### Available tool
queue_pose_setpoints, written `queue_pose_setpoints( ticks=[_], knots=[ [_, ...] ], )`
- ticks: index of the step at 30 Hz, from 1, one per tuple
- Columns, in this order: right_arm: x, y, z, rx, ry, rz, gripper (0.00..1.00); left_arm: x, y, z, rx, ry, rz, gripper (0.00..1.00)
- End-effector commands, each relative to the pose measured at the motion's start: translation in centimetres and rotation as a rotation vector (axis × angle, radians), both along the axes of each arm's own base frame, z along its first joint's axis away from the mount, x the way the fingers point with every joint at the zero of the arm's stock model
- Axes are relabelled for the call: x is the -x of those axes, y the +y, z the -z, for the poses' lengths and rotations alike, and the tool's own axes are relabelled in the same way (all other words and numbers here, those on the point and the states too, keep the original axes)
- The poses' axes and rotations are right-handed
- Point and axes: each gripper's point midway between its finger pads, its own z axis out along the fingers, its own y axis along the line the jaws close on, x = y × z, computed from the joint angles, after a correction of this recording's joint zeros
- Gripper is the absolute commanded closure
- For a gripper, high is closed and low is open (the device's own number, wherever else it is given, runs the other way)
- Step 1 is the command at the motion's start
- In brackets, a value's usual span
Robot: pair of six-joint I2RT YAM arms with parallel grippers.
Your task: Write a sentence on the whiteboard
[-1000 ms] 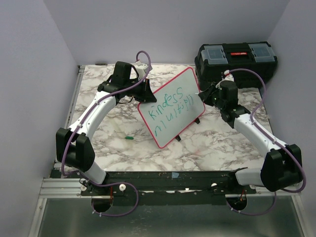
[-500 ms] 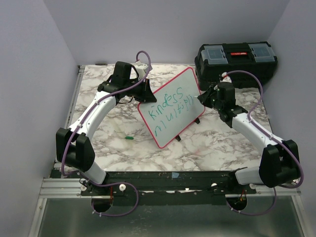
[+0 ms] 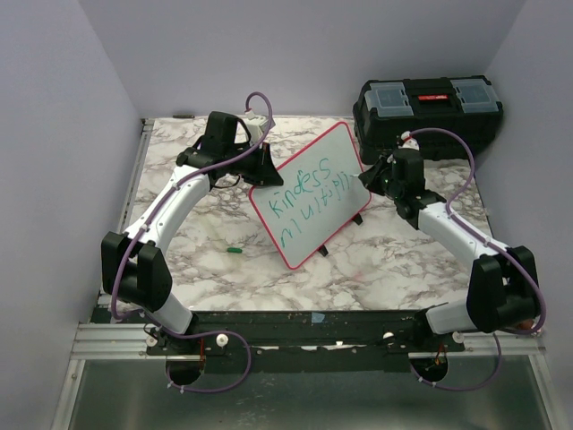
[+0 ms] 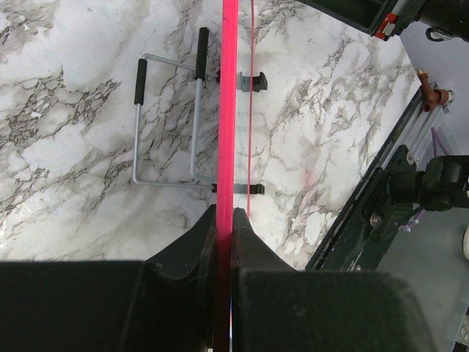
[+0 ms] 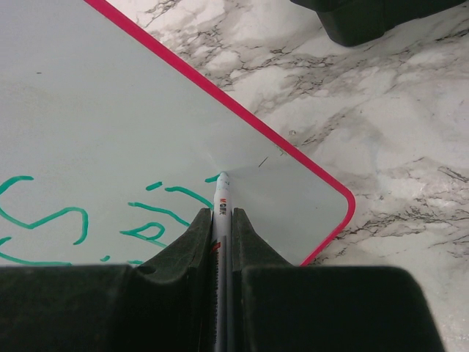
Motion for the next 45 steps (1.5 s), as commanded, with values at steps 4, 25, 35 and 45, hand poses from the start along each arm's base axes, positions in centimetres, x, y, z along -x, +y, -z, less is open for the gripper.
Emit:
queue_pose_setpoints(
  ticks=[4,25,35,45],
  knots=[
    [-1.4,0.0,-0.8,0.007,-0.027,0.005,0.99,-1.0,0.8,0.6,-0.063,-0.061,-0.020,1.00],
    [-0.5,2.6,-1.3,-0.049,-0.052,-0.149,0.99,-1.1,0.7,0.7,-0.059,-0.059,-0.020,1.00],
    [0.8,2.4,1.0,-0.044,0.004,-0.157,0.99,-1.1,0.7,0.6,-0.057,-0.059,-0.019,1.00],
    [1.3,0.7,2.6,0.002,0.047,-0.077,0.99,-1.2,0.7,0.5,-0.058,-0.061,-0.019,1.00]
  ],
)
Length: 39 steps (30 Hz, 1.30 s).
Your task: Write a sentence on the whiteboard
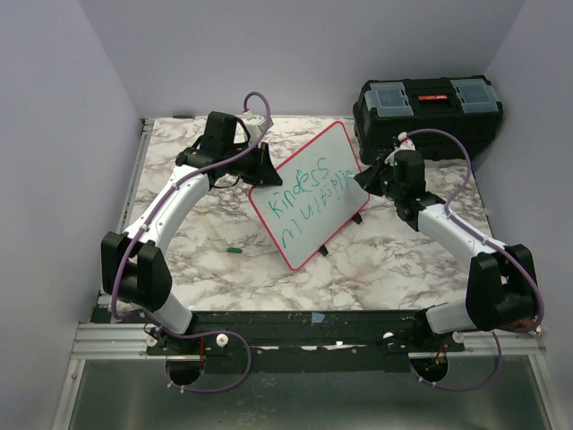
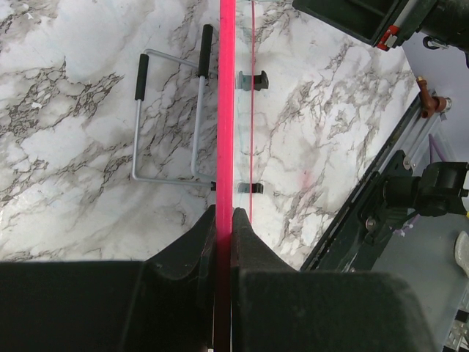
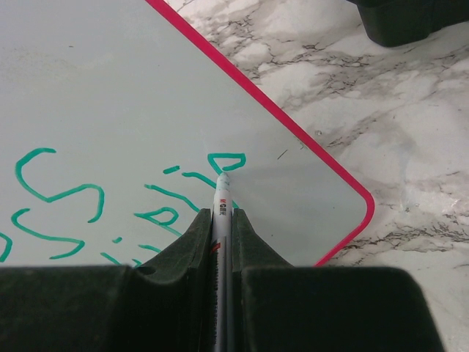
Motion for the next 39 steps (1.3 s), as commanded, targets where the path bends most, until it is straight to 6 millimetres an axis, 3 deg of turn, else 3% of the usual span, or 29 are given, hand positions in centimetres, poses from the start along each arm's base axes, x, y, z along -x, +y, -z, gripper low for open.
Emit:
queue_pose_setpoints(
  ticks=[1,12,21,25,39],
  knots=[
    [1.1,-0.7,2.4,0.040,0.075,0.026,0.99,-1.1,0.5,0.4,-0.059,-0.085,0.008,1.00],
    [0.5,-2.3,1.3,0.089,0.040,0.102,0.99,-1.1,0.5,0.4,-0.060,-0.088,0.009,1.00],
    [-0.3,-2.7,-3.6,0.079,-0.065,0.129,0.99,-1.1,0.5,0.3,-0.059,-0.091,0.009,1.00],
    [-0.6,-3.0,-4.9,0.076,-0.094,0.153,0.99,-0.9,0.6,0.2,-0.057,-0.093,0.010,1.00],
    [-2.4,-2.9,-4.3,0.078,-0.064,0.176,0.99,-0.8,0.7,0.1,-0.060,-0.106,0.014,1.00]
  ],
)
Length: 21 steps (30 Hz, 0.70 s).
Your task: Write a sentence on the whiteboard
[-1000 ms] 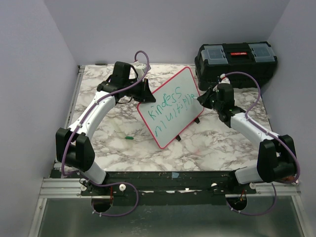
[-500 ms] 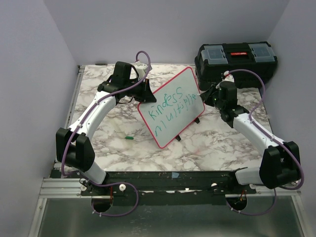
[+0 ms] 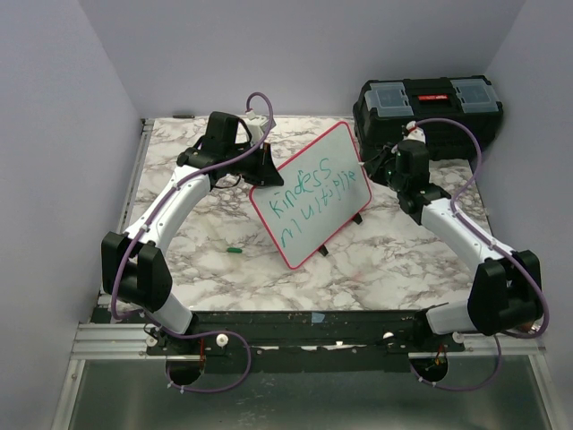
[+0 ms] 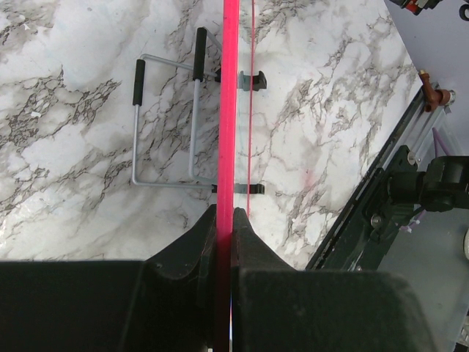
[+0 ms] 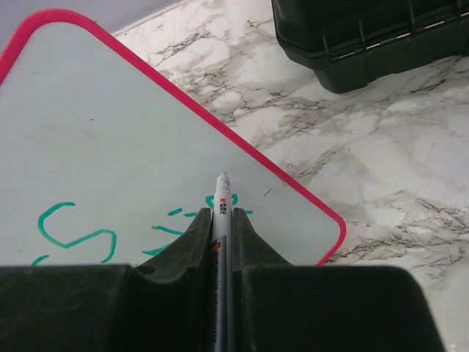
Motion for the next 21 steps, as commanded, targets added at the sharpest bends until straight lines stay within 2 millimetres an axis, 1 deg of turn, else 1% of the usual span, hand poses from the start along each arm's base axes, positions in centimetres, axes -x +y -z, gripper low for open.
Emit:
queue_pose_setpoints(
  ticks=[1,7,21],
  knots=[
    [-0.98,-0.39,-0.73,0.012,-0.008,0.031,0.99,-0.68,0.76,0.10,-0.054,-0.080,-0.005,1.00],
    [-1.19,-0.51,-0.43,0.003,0.001,0.034,0.99,-0.70,0.74,0.24,-0.056,-0.072,-0.004,1.00],
    [-1.59,-0.30,-0.06,-0.007,0.014,0.029,0.99,-0.60,0.72,-0.18,-0.050,-0.080,-0.003,1.00]
  ],
)
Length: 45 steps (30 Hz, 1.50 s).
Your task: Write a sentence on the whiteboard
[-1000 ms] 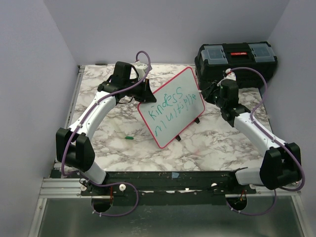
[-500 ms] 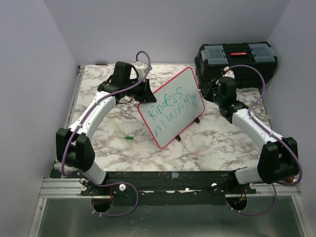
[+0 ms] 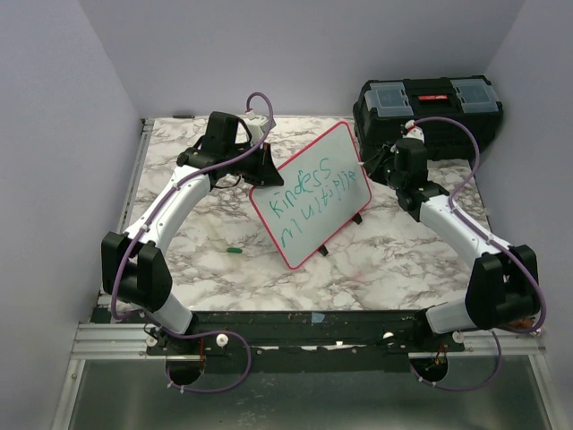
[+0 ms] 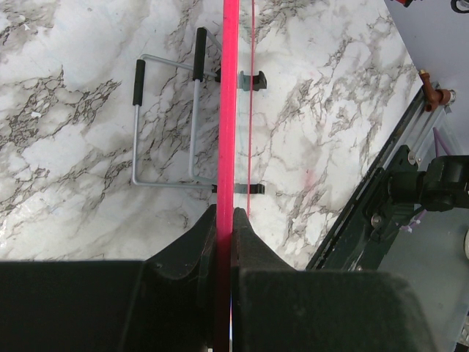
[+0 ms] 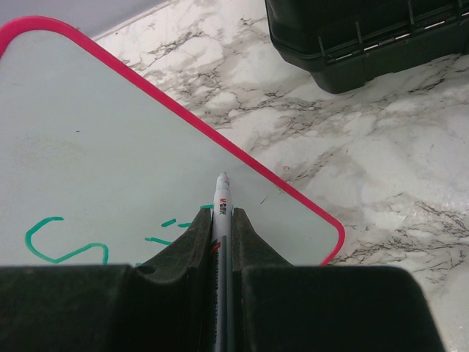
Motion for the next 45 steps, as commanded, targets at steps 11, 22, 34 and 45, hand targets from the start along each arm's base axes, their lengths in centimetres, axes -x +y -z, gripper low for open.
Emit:
queue_pose_setpoints(
  ticks=[11,22,34,45],
  knots=[
    [-1.5,0.1,-0.4,-0.007,-0.001,0.010,0.99,-0.4,0.7,-0.7,-0.042,-0.089,-0.002,1.00],
    [-1.1,1.8,-0.4,-0.038,-0.008,-0.090,0.99,-0.2,0.6,-0.8,-0.038,-0.092,0.001,1.00],
    [0.0,2.8,1.0,-0.062,0.026,-0.152,0.99,-0.1,0.6,-1.0,-0.035,-0.097,0.003,1.00],
    [1.0,1.9,2.6,-0.037,0.065,-0.121,0.99,-0.2,0.6,-1.0,-0.036,-0.097,0.001,1.00]
  ],
)
